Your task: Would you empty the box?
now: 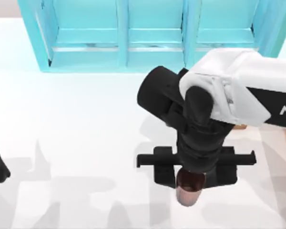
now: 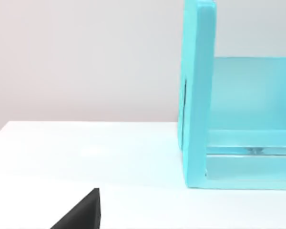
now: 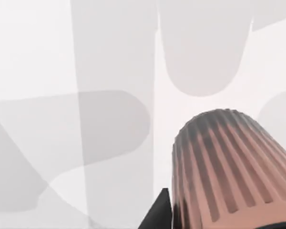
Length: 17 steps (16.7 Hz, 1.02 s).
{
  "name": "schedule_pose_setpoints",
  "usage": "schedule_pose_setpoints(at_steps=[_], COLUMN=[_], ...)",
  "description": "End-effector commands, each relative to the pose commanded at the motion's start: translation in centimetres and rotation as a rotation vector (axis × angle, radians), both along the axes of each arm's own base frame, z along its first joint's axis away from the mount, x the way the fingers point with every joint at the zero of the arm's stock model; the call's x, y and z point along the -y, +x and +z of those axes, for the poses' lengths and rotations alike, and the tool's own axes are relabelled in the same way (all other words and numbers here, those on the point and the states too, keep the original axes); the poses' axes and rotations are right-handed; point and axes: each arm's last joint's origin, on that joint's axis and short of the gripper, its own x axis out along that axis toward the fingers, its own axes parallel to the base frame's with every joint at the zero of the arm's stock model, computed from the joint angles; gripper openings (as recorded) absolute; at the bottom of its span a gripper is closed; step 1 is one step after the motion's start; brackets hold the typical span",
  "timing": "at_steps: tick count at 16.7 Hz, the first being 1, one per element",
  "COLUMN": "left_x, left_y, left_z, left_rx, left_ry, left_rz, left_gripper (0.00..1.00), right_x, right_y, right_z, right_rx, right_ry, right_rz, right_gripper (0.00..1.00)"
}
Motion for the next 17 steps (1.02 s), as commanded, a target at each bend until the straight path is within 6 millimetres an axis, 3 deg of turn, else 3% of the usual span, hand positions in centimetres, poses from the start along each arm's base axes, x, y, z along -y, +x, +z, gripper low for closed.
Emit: schedule_pose_setpoints(at_steps=[9,12,17], left_x=[0.0,0.0,0.0], left_y=[0.0,0.0,0.0], left_z=[0.0,0.0,0.0], left_rx=[0.0,0.0,0.0], left_ry=[0.0,0.0,0.0], left_rz=[0.0,0.0,0.0], left_gripper=[1.0,1.0,1.0], right_x=[-0.1,-0.1,-0.1], right_y=[-0.2,-0.2,-0.2], right_z=[-4.2,-4.2,-4.2], right_rx=[0.006,0.006,0.006], right_ry=[0.005,0.004,0.004], right_rz=[0.004,0.004,0.004], right_gripper=[0.0,0.0,0.38])
